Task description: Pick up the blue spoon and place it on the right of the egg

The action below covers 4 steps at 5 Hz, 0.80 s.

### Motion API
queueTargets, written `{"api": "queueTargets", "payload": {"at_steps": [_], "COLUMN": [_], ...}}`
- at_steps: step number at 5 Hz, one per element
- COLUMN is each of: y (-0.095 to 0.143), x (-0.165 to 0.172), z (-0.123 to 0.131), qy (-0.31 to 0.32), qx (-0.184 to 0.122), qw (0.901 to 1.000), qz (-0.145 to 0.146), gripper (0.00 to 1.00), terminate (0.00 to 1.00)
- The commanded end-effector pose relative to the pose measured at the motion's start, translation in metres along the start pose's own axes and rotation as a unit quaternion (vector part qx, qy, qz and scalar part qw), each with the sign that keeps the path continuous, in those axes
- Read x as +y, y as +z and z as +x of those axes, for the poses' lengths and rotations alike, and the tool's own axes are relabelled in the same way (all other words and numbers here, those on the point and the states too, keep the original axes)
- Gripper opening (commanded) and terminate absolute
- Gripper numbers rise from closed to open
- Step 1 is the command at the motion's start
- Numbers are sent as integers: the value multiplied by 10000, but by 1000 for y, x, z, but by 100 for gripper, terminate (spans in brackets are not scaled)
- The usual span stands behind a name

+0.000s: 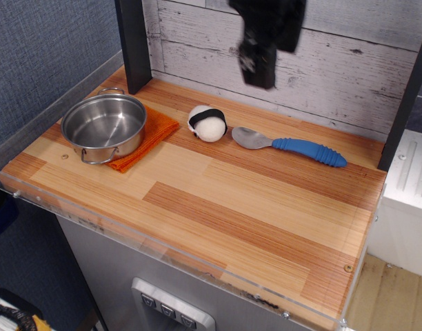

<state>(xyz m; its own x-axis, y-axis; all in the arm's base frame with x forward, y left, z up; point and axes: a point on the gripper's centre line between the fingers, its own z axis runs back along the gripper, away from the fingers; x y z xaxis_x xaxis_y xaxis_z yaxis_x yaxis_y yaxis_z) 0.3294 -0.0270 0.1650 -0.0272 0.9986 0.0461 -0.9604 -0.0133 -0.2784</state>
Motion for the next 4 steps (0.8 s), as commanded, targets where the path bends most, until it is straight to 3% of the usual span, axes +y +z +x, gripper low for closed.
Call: {"api": "queueTargets", "payload": {"at_steps": [1, 3, 4], "y": [49, 49, 49], "x": [56, 56, 56], "z": [28, 28, 28], "qy": [255, 255, 255], "qx": [-87, -87, -87], "qw": [9996, 9996, 9996], "qz": [40, 40, 40], "gripper": [100, 100, 100], "terminate": [0, 0, 100]}}
